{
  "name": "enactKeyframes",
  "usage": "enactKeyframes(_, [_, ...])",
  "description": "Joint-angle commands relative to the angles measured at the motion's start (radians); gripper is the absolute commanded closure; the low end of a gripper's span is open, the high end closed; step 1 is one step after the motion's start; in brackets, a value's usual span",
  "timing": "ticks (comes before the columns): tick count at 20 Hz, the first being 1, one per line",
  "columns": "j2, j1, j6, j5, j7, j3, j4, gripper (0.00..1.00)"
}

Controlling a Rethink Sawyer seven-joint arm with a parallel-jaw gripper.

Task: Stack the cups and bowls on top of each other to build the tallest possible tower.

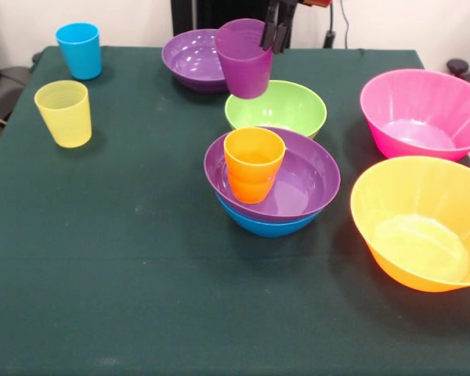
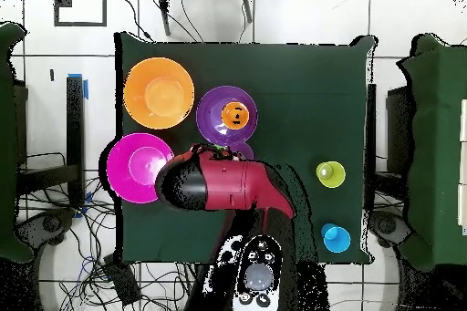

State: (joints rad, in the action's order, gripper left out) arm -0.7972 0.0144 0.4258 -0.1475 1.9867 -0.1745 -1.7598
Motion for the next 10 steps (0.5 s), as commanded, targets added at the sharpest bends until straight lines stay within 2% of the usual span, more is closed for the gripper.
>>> enactKeyframes(1, [-0.013, 0.010, 0.132, 0.028, 0.042, 0.096, 0.044, 1.00])
enactKeyframes(4, [-0.032, 0.001, 0.173, 0.023, 0.035, 0.086, 0.055, 1.00])
enactKeyframes(10, [-0.036, -0.011, 0.184, 0.015, 0.048, 0.082, 0.065, 1.00])
